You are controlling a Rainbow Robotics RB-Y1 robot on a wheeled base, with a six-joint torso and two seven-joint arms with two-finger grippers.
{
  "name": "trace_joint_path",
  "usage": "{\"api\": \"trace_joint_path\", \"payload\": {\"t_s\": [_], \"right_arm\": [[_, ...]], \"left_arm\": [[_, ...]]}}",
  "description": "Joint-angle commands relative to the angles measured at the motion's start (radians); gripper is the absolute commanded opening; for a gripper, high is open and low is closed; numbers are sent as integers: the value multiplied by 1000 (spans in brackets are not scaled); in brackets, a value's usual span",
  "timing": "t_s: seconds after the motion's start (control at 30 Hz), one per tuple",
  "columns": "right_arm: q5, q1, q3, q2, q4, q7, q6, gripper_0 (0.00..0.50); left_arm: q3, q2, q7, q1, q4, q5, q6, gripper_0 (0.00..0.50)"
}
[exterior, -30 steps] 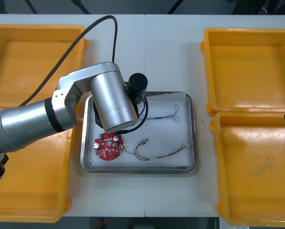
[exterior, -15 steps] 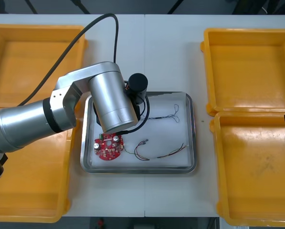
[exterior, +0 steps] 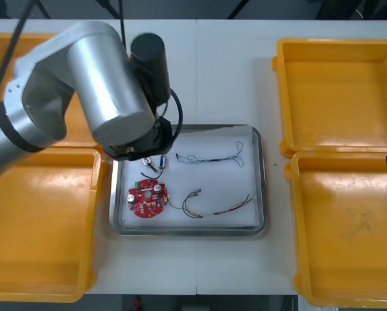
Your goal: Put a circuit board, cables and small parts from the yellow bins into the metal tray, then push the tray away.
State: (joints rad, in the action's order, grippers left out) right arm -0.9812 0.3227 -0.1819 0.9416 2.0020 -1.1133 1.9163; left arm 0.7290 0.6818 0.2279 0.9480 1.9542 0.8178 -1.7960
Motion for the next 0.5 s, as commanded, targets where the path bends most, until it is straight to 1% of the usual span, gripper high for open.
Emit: {"api": "trace_joint_path", "payload": {"t_s": [0.03, 0.1, 0.13, 0.2, 0.23, 0.3, 0.33, 0.37, 0.4, 0.43, 0.5], "right_arm": [[-8, -10, -34, 31, 27, 35, 4, 500], [-8, -10, -34, 31, 27, 35, 4, 500], [-8, -10, -34, 31, 27, 35, 4, 500], [-8, -10, -34, 31, 27, 35, 4, 500], [-8, -10, -34, 31, 27, 35, 4, 500], [-8, -10, -34, 31, 27, 35, 4, 500], [-8, -10, -34, 31, 27, 35, 4, 500], [-13, -19, -5, 13, 17, 33, 4, 500], [-14, -17, -1, 8, 15, 33, 4, 500], [-16, -14, 2, 8, 15, 32, 4, 500], [-28, 18, 24, 17, 14, 30, 4, 500]], "left_arm": [[-117, 128, -28, 71, 58, 142, -52, 500], [-169, 185, -9, 72, 71, 212, -65, 500], [-180, 199, 4, 72, 72, 225, -66, 500], [-221, 266, 60, 72, 75, 290, -74, 500], [-230, 283, 71, 71, 74, 302, -74, 500], [-270, 349, 126, 61, 72, 351, -77, 500], [-278, 363, 140, 58, 72, 359, -77, 500], [-300, 390, 171, 48, 72, 376, -77, 500], [-323, 417, 202, 34, 72, 389, -77, 500], [-333, 427, 214, 25, 72, 396, -77, 500], [-387, 470, 274, -21, 74, 409, -77, 500]]}}
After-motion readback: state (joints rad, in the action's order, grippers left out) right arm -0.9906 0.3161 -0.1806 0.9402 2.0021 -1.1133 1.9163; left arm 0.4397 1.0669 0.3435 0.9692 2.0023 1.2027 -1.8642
